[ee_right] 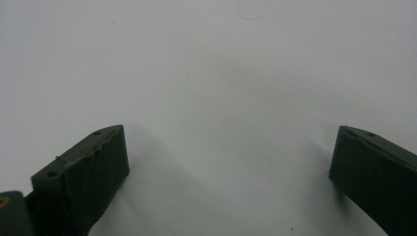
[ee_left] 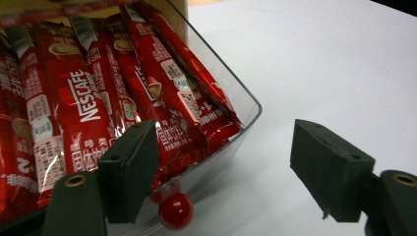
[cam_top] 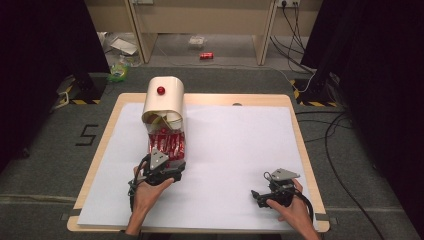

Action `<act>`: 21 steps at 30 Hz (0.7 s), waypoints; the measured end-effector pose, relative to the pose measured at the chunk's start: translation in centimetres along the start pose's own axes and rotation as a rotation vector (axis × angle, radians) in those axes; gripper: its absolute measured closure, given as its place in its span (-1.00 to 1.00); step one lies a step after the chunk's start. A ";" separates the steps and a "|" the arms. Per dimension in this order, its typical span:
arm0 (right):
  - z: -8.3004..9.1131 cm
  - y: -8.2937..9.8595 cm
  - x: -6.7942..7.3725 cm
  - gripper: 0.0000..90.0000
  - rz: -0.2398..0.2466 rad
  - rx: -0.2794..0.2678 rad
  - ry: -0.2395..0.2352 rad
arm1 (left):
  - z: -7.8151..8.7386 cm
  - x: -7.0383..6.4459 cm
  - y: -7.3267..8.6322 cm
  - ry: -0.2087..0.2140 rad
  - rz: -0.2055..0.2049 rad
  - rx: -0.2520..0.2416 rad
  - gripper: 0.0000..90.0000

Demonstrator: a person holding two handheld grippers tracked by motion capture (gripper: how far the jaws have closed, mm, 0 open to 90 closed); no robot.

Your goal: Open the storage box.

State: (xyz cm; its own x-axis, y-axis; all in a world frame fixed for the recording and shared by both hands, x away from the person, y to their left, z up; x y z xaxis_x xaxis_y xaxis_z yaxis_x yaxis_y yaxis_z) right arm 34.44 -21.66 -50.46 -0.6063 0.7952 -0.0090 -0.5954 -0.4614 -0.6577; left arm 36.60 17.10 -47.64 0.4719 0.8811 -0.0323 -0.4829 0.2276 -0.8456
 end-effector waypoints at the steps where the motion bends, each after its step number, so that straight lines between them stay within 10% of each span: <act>1: 0.0 0.0 0.0 -0.96 0.000 0.000 0.000 | 0.0 -0.1 0.2 0.003 0.003 0.004 -0.40; 21: 0.0 0.0 0.0 -0.96 0.001 0.000 0.000 | 1.7 -1.2 0.9 -0.008 -0.033 0.064 -0.41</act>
State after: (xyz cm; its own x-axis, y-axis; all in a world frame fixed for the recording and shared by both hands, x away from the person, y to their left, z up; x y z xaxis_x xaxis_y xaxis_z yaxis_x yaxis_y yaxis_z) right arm 34.44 -21.66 -50.47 -0.6069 0.7947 -0.0097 -0.5945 -0.4620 -0.6581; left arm 34.33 17.01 -47.48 0.4826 0.8758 -0.0010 -0.5135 0.2821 -0.8104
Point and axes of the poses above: each handheld gripper's, and its own axes: z roughly backward along the jaws, y roughly out of its underside, x roughly to its left, the point moved 1 cm from there along -z, roughly forward along the jaws, and after that the axes turned 3 degrees about x, right-handed, at the moved point
